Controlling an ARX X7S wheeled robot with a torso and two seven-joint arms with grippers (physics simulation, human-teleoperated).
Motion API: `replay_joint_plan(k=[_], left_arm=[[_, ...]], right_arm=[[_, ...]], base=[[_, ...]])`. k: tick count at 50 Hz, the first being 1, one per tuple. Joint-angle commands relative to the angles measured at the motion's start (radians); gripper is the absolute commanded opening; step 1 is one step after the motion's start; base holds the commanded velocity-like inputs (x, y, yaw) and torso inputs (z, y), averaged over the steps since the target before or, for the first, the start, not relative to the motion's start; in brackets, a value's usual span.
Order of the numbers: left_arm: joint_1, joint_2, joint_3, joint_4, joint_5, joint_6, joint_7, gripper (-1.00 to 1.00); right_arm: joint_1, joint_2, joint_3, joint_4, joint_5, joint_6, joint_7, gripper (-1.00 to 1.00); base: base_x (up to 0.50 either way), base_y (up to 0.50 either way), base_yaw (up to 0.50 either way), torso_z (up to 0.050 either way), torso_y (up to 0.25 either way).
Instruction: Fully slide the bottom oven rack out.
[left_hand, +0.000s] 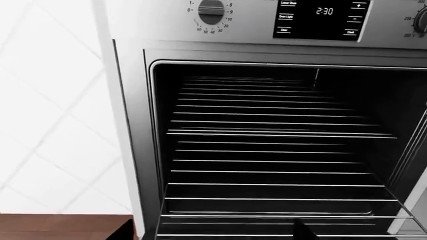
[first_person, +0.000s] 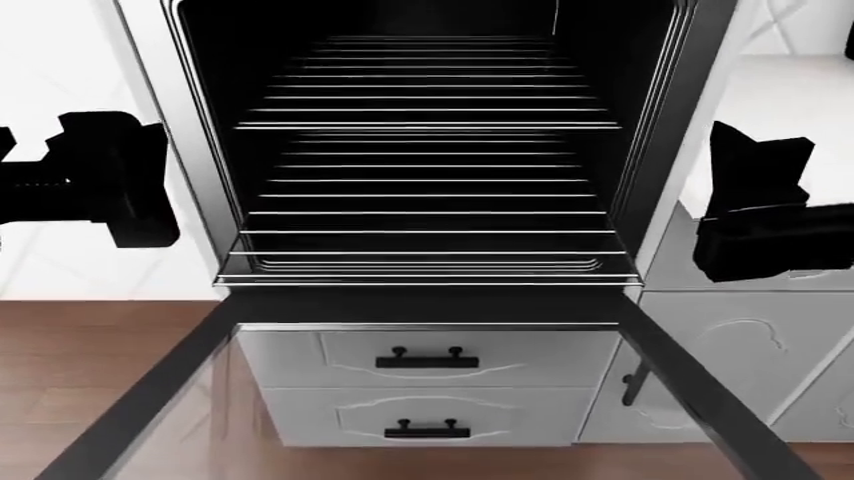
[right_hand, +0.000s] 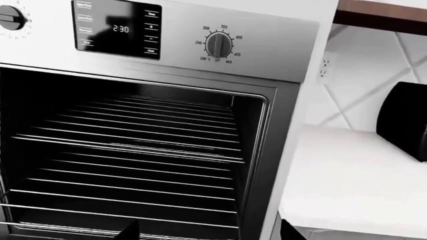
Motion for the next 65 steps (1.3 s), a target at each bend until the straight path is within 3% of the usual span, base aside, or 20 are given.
replay_joint_plan(k=[1, 18, 33, 65], left_arm=[[-0.003, -0.005, 0.008, 0.0, -0.001, -0.001, -0.006, 1.0], [-0.005, -0.013, 0.02, 0.015, -0.003, -0.01, -0.01, 1.0], [-0.024, -0.006, 0.039, 0.004, -0.014, -0.027, -0.02, 1.0], [-0.087, 0.016, 0.078, -0.022, -0.045, -0.047, -0.053, 1.0]], right_arm=[[0.026, -0.008, -0.016, 0.009, 0.006, 0.0, 0.006, 1.0], [0.033, -0.005, -0.036, 0.007, 0.007, -0.011, 0.007, 1.0], [0.107, 0.002, -0.07, 0.037, 0.065, 0.003, 0.036, 1.0], [0.106, 0.021, -0.099, 0.033, 0.031, -0.013, 0.007, 1.0]], base=[[0.46, 0.0, 0.0, 0.0, 0.0], [0.43, 0.0, 0.0, 0.0, 0.001], [0.03, 0.0, 0.0, 0.0, -0.006], [0.0, 0.0, 0.0, 0.0, -0.249]])
